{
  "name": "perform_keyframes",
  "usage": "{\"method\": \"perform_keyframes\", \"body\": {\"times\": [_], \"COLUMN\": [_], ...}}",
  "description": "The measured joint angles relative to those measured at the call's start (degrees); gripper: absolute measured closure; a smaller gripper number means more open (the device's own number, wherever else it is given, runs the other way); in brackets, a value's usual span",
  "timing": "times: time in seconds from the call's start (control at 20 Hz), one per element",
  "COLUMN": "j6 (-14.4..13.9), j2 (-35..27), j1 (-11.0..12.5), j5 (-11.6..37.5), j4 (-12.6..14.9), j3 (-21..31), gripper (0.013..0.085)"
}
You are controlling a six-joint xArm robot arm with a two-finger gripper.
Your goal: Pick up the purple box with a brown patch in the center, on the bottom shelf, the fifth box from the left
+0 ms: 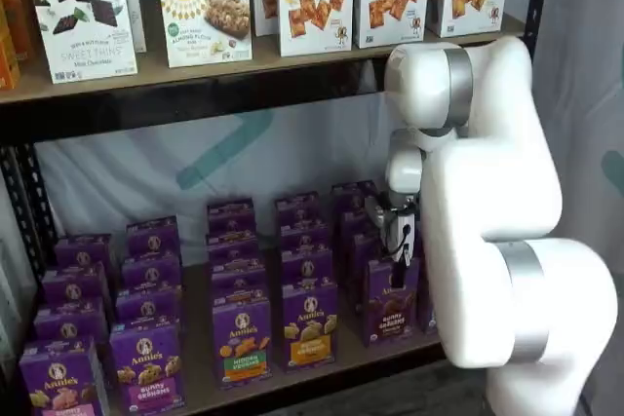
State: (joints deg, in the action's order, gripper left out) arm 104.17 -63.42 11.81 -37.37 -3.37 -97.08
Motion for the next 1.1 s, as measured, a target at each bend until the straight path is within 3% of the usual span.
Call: {"method": "perform_keyframes", "body": {"times": [0.35, 0.9, 1.1], "j6": [-0.7, -0.7, -0.6], "j2": [0.9, 0.9, 0.7], "j1": [0.3, -0.2, -0.3], "j5": [0.5, 0.9, 0.1], "j4": [1.1, 0.7, 0.4], "j3": [1.2, 1.6, 1.0], "gripper": [0.0490, 0.0490, 0.0570]}}
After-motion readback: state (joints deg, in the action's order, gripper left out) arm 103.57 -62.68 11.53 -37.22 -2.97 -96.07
